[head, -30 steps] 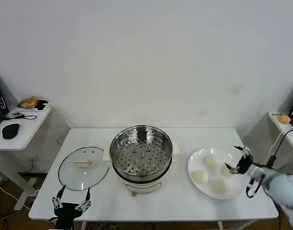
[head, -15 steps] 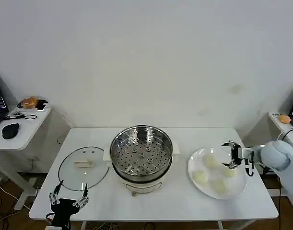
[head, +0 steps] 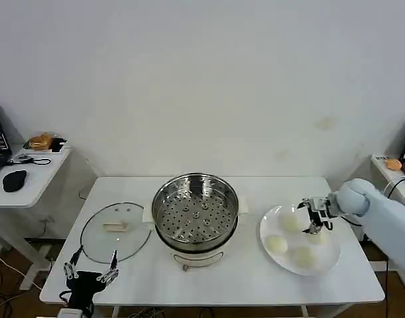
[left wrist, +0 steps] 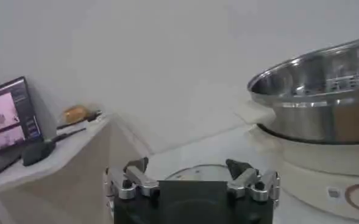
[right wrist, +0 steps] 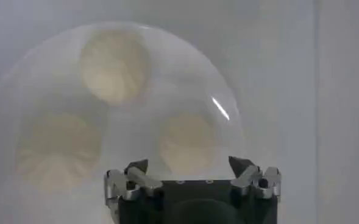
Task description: Take steamed baozi put them in steamer then cover it.
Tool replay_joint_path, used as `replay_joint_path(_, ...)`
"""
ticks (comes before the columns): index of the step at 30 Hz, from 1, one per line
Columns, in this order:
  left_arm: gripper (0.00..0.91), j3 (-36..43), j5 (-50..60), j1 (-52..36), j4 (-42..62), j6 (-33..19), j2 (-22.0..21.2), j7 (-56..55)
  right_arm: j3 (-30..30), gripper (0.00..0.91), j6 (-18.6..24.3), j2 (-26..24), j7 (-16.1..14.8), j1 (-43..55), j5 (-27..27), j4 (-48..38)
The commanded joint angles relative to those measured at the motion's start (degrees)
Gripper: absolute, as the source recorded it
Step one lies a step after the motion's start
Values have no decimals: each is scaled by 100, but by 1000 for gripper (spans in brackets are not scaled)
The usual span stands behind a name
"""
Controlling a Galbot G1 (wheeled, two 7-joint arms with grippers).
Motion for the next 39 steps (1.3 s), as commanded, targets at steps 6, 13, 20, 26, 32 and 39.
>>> replay_joint_path(6, 907, -26, 17, -73, 47, 7, 11, 25, -636, 887, 11, 539, -47, 457, -143, -682)
replay_joint_path(13, 907, -8, 16, -82, 36, 2, 7, 24, -688, 806, -14, 669, 45, 464, -201, -886)
replay_joint_path(20, 907, -31, 16, -73, 17, 3, 20, 26, -738, 625, -47, 760, 15, 462, -230, -968)
replay_joint_path(26, 907, -3, 20, -75, 7, 5, 17, 23, -762, 625, -61, 689, -30, 518, -127, -884)
replay_joint_path(32, 907, -11, 8, -61, -14, 6, 45, 32, -889, 625, -50, 369, -147, 834, 83, -529)
replay_joint_path(39, 907, 1, -40, -66, 26, 19, 80, 40, -1107, 625, -127, -50, -234, 1778, 664, 129)
